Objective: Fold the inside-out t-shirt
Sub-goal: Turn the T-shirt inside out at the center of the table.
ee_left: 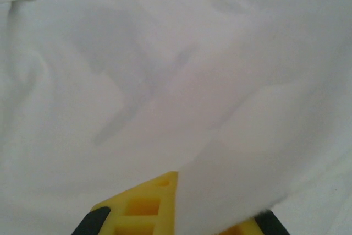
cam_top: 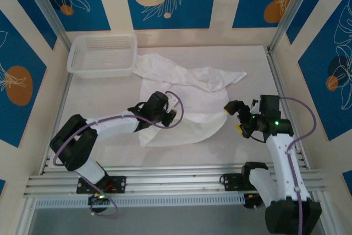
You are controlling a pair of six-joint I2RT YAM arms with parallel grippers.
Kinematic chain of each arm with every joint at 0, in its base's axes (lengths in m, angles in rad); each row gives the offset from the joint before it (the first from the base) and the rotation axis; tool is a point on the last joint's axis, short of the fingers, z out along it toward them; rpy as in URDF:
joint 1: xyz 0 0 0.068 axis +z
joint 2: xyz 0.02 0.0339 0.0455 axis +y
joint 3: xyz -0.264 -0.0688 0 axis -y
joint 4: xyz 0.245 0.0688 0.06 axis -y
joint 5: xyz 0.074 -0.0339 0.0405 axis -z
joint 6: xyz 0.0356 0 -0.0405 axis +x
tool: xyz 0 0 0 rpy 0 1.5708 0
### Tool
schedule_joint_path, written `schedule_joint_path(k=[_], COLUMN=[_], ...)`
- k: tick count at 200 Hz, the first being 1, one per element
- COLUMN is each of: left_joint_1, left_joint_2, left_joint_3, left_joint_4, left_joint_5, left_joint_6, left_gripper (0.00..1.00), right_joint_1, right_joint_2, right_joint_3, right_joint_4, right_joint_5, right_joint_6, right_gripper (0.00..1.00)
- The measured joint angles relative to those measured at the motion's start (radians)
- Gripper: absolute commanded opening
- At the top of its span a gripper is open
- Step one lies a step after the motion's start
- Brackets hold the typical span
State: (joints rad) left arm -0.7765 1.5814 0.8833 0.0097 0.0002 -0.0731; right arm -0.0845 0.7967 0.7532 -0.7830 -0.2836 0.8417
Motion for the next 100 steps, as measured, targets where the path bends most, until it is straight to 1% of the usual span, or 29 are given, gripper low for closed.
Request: schedule_joint_path(k=[8, 19, 33, 50, 72, 87, 94, 100], left_joint_1=[0.001, 0.004, 0.014, 0.031, 0.048, 0.051, 0.051, 0.051], left_joint_2=[0.000, 0.002, 0.006, 0.006, 0.004, 0.003, 0.003, 0.003], left_joint_3=[0.001, 0.001, 0.001, 0.000, -0.010, -0.015, -0.015, -0.014], left_joint_4=[-0.005, -0.016, -0.027, -0.034, -0.034, -0.036, -0.037, -0.038], left_joint_5=[0.000, 0.000, 0.000, 0.000, 0.000, 0.010, 0.021, 0.032], left_joint_6=[0.000, -0.005, -0.011, -0.026, -0.035, -0.042, -0.045, -0.049], left_gripper=[0.00, 0.00, 0.00, 0.00, 0.00, 0.00, 0.00, 0.00], right_joint_1=[-0.009, -0.053, -0.157, -0.291, -0.406, -0.443, -0.436, -0.412], right_joint_2=[-0.023, -0.034, -0.010, 0.054, 0.119, 0.126, 0.123, 0.120], right_joint_3=[0.015, 0.034, 0.043, 0.043, 0.029, 0.022, 0.022, 0.023], right_joint_4=[0.016, 0.030, 0.051, 0.069, 0.087, 0.108, 0.129, 0.150], right_joint_5=[-0.004, -0.021, -0.063, -0.122, -0.185, -0.220, -0.239, -0.247], right_joint_6=[-0.005, -0.006, 0.001, 0.019, 0.047, 0.063, 0.065, 0.064], right_gripper=[0.99, 0.99, 0.99, 0.99, 1.00, 0.93, 0.91, 0.89])
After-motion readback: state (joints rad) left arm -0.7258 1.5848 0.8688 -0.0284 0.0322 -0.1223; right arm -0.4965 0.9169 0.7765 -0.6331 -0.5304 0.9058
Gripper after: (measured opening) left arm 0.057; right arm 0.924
